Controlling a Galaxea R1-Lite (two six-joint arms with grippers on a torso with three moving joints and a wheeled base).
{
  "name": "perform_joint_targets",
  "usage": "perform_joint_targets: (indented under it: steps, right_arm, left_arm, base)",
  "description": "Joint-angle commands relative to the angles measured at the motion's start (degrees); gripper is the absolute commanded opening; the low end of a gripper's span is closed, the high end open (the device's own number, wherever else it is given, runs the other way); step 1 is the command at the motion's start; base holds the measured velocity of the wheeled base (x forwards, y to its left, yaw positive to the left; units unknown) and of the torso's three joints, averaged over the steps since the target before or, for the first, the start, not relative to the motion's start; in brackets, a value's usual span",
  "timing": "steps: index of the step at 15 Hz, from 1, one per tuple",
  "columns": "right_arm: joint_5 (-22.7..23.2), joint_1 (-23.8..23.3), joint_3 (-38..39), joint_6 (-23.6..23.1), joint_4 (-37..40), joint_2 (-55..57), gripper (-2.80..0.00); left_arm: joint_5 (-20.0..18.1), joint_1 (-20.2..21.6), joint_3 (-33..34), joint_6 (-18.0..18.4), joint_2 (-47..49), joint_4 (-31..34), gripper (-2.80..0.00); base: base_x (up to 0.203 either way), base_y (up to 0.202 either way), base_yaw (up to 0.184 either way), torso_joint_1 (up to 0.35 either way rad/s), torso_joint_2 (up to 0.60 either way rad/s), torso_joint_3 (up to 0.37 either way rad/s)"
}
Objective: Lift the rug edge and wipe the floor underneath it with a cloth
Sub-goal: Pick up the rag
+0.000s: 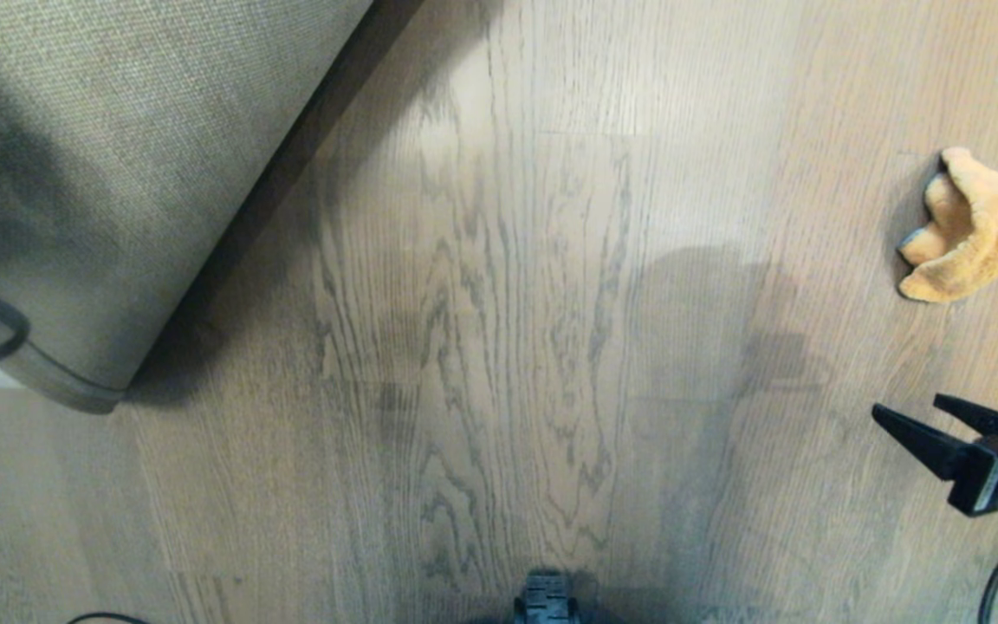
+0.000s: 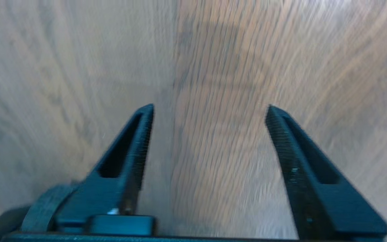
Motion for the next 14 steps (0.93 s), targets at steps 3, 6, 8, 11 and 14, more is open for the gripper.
perform_joint_targets:
  steps: [3,6,8,11,14]
  right_arm:
    - [-0.1,-0.3,-0.8,0.2,-21.7,17.3,0.00]
    - [-0.2,-1.8,-3.7,0.3,-29.4,21.1,0.00]
    - [-0.3,-3.6,-5.0,0.2,-29.5,21.1,0.00]
    - [-0.1,-7.9,-7.3,-2.2,-29.0,20.9,0.00]
    - [-0.1,-9.3,-10.0,-3.8,-29.1,21.2,0.00]
  left_arm:
    - [0.3,0.1,0.1,0.2,0.5,-0.4,-2.80]
    - [0.3,0.1,0.1,0.2,0.8,-0.4,-2.80]
    - [0.3,0.1,0.2,0.2,0.9,-0.4,-2.80]
    - [0.3,0.1,0.6,0.2,1.0,-0.4,-2.80]
    - [0.3,0.1,0.9,0.2,0.9,-0.5,-2.80]
  base:
    - [0.000,0.000,0.000,0.000,0.00,0.000]
    - [0.000,0.000,0.000,0.000,0.00,0.000]
    - [0.000,0.000,0.000,0.000,0.00,0.000]
    - [0.000,0.000,0.000,0.000,0.00,0.000]
    - [0.000,0.000,0.000,0.000,0.00,0.000]
